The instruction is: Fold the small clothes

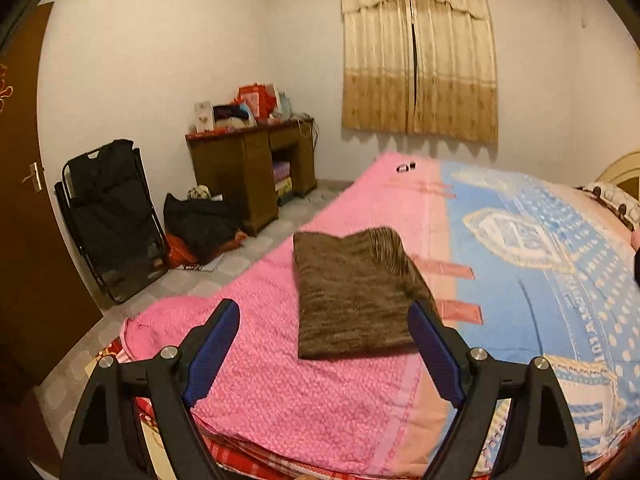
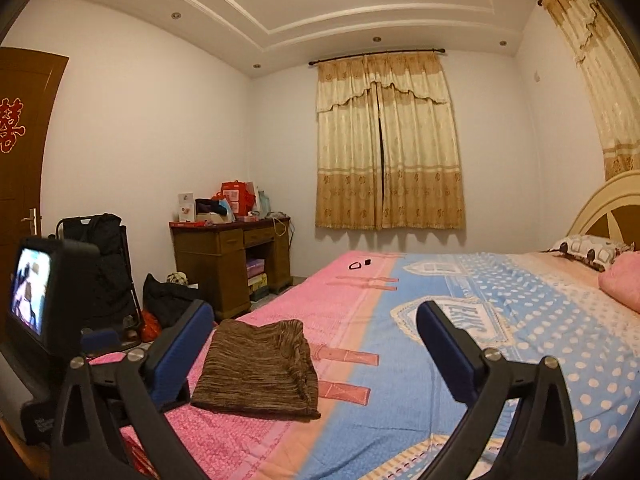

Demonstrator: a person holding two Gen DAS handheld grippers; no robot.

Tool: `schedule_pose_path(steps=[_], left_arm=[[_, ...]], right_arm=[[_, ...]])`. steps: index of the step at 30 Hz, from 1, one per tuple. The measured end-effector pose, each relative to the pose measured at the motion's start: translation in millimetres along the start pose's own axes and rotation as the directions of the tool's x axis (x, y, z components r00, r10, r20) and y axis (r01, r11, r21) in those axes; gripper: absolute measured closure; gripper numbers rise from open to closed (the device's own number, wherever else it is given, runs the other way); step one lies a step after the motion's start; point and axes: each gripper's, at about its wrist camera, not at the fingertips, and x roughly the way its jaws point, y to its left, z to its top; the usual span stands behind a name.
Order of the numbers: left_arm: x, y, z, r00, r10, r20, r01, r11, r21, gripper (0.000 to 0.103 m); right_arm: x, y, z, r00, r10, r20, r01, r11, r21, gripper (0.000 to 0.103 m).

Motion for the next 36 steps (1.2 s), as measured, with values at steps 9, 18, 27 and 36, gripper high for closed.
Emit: schedule_pose_path(steps=[9, 18, 27, 36], left_arm=[[-17.1, 1.7, 6.8, 0.997, -0.063, 0.044, 0.063, 0.998, -0.020, 0.005], [-33.9, 2.5, 13.2, 0.993, -0.047, 0.106, 0.050, 0.998, -0.027, 0.003], [-48.7, 2.4, 18.7, 0.987, 0.038, 0.159, -0.037, 0.999, -0.014, 0.003], [-36.6, 0.7, 17.7, 0.961, 0.217, 0.169, -0.227, 0.973, 0.039, 0.003]], right_arm=[[-17.2, -8.7, 2.8, 0.999, -0.009, 0.050, 0.007, 0.999, 0.046, 0.000], [-30.0, -14.8, 7.3, 0.995, -0.015, 0.097, 0.009, 0.998, 0.059, 0.000], [-37.0, -15.6, 11.4, 0.992, -0.010, 0.123, 0.003, 0.998, 0.056, 0.000], [-36.2, -15.3, 10.4, 0.994, -0.011, 0.107, 0.005, 0.998, 0.059, 0.000]])
